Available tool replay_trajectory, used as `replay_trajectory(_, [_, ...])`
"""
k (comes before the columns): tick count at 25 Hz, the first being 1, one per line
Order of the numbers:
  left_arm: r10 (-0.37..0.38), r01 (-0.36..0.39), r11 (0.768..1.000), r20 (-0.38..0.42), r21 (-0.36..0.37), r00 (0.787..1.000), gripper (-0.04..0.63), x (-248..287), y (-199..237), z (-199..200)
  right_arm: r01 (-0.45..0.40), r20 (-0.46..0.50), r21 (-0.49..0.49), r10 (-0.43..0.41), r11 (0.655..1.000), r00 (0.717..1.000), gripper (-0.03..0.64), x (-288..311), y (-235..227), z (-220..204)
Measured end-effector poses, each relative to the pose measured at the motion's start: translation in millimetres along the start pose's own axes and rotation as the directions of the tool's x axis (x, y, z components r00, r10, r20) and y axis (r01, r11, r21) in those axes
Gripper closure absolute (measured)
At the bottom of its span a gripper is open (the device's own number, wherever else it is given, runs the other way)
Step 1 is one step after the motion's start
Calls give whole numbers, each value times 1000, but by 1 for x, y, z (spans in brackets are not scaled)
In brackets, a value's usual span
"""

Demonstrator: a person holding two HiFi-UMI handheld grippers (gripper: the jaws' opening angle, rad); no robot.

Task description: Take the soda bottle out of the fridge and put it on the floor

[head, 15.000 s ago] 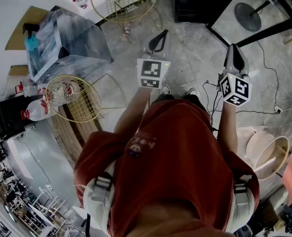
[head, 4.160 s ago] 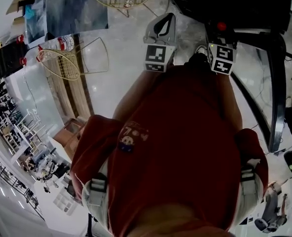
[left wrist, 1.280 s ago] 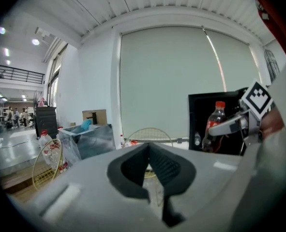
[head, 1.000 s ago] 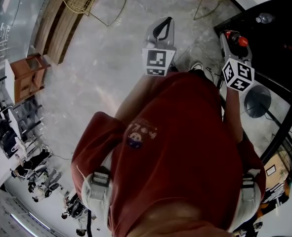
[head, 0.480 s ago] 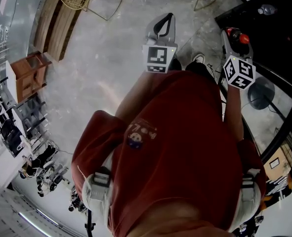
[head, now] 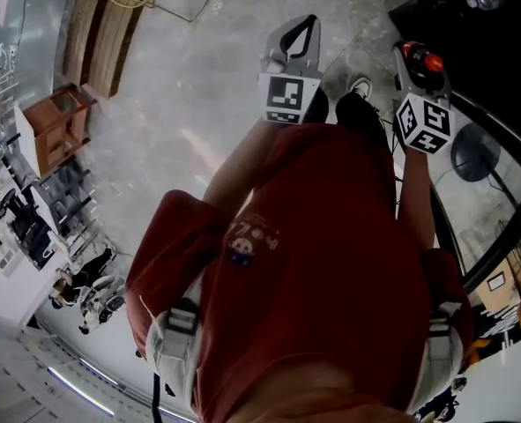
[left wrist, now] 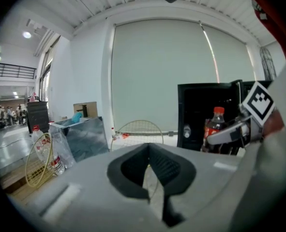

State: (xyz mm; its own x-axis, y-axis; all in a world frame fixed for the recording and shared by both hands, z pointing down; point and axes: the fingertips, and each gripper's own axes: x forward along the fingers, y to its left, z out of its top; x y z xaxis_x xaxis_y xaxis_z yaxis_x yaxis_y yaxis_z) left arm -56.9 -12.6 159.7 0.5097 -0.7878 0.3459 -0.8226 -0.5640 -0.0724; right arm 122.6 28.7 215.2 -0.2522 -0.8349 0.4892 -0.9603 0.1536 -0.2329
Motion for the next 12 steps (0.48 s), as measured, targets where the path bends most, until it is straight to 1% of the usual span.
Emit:
replay_trajectory(3, [4,-4,1000,-16,-2,1000,597,8,-20,-6,-12,-4,1,12,1000,1000,313,-1,-16,-10])
replay_trajectory(8, [37,-38,999,-48,-25,998,597,17,-29,-28,-20,-37,-1,20,1000,999,313,12,-25,-40])
replay_trajectory(10, [46,-46,999,-51,-13,998,597,19,-35,-32,-32,-55,-5,32,999,998,313,12,-29,-51])
replay_trajectory(12, [47,-48,998,-50,-27,998,597,21,-39,-33,-40,-71,-21,38,999,997,313,12,-31,-58])
